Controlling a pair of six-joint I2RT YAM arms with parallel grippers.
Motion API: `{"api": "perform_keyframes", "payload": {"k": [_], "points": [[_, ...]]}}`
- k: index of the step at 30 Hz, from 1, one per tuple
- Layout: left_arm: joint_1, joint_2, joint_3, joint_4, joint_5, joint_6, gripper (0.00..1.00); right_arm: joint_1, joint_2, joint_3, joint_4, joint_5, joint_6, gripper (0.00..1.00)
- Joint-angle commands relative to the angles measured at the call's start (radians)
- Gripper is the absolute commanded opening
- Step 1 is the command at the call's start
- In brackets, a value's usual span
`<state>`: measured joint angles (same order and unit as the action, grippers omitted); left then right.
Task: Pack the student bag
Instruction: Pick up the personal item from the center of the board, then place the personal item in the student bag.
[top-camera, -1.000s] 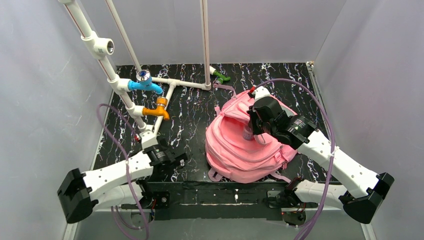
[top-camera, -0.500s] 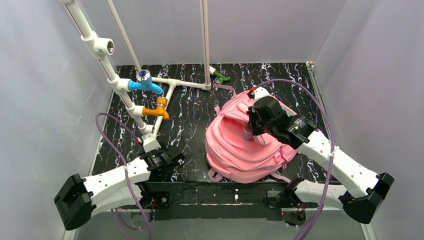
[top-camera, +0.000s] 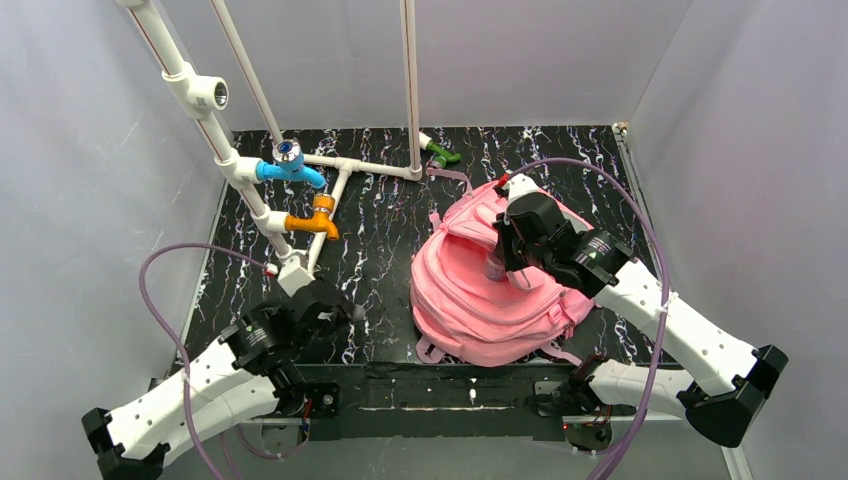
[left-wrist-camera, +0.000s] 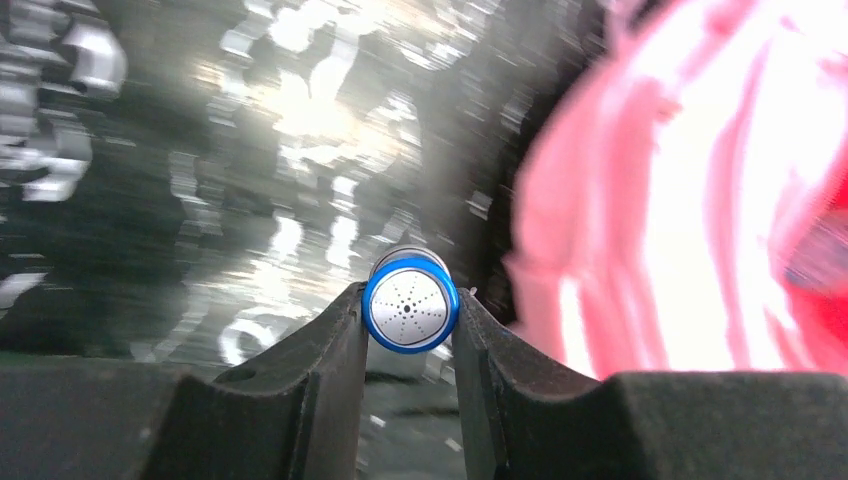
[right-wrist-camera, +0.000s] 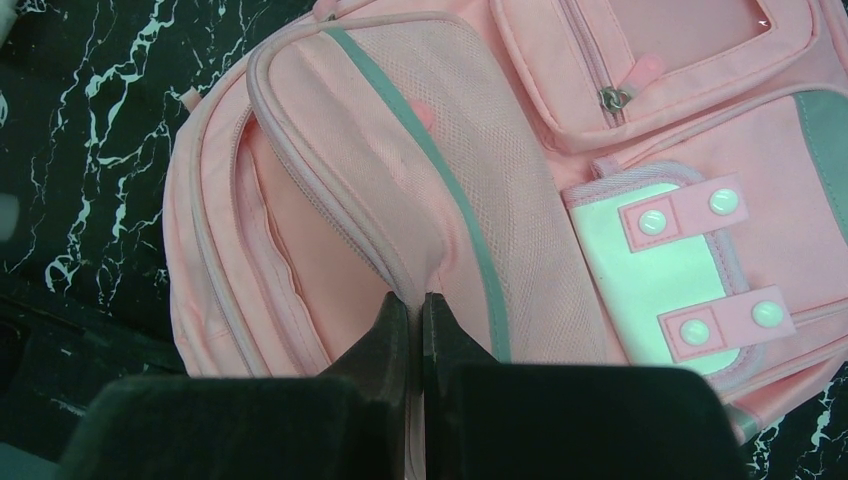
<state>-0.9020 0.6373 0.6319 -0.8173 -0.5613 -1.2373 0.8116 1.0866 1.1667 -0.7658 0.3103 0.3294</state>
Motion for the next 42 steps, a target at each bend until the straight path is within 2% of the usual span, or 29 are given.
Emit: {"api": "perform_keyframes", "payload": {"k": [1,3,6,9,14,17,21,24,29,31,32,33,34,35,36,38,39,40,42], "points": [[0.004,-0.066,-0.055,0.379,0.415,0.099,0.08,-0.014,0.011,0.023,-0.006,0.017,-0.012,0.01],[0.004,-0.066,-0.097,0.609,0.504,0.067,0.06,-0.014,0.015,0.021,0.001,0.002,-0.007,0.01],[-0.029,-0.032,-0.103,0.87,0.495,0.101,0.01,-0.014,0.019,0.015,0.008,-0.035,0.009,0.01],[-0.148,0.04,-0.051,0.993,0.312,0.254,0.0,-0.014,0.011,-0.001,0.026,-0.065,0.032,0.01],[-0.369,0.244,-0.059,1.354,-0.092,0.499,0.0,-0.014,0.009,0.012,0.026,-0.073,0.049,0.01],[-0.391,0.459,-0.004,1.49,-0.197,0.601,0.0,-0.014,0.008,0.017,0.032,-0.075,0.057,0.01],[-0.393,0.655,0.035,1.664,-0.396,0.736,0.01,-0.014,0.013,0.039,0.026,-0.076,0.062,0.01],[-0.393,0.803,0.066,1.854,-0.429,0.89,0.01,-0.014,0.013,0.053,0.018,-0.07,0.062,0.01],[-0.391,1.042,0.12,2.225,-0.355,1.075,0.09,-0.014,0.012,0.056,0.009,-0.066,0.059,0.01],[-0.39,1.089,0.147,2.233,-0.328,1.12,0.18,-0.014,0.01,0.052,0.006,-0.063,0.057,0.01],[-0.39,1.094,0.144,2.232,-0.313,1.123,0.31,-0.014,0.008,0.051,0.006,-0.061,0.056,0.01],[-0.388,1.087,0.128,2.231,-0.295,1.115,0.52,-0.014,0.006,0.049,0.005,-0.06,0.054,0.01],[-0.388,1.066,0.11,2.228,-0.29,1.109,0.79,-0.014,0.004,0.047,0.006,-0.059,0.052,0.01],[-0.389,1.038,0.087,2.217,-0.287,1.098,0.92,-0.014,0.003,0.046,0.004,-0.057,0.05,0.01],[-0.39,0.998,0.06,2.185,-0.274,1.079,0.97,-0.014,0.001,0.044,0.001,-0.053,0.046,0.01],[-0.392,0.873,0.009,2.038,-0.24,1.026,0.98,-0.014,-0.003,0.04,-0.009,-0.04,0.031,0.01],[-0.393,0.801,-0.001,1.894,-0.21,0.971,0.98,-0.014,-0.008,0.034,-0.014,-0.033,0.013,0.01],[-0.393,0.695,0.01,1.669,-0.165,0.925,0.98,-0.014,-0.015,0.026,-0.017,-0.032,-0.007,0.01],[-0.391,0.587,0.046,1.348,-0.1,0.869,0.98,-0.014,-0.023,0.009,-0.016,-0.055,-0.051,0.01]]}}
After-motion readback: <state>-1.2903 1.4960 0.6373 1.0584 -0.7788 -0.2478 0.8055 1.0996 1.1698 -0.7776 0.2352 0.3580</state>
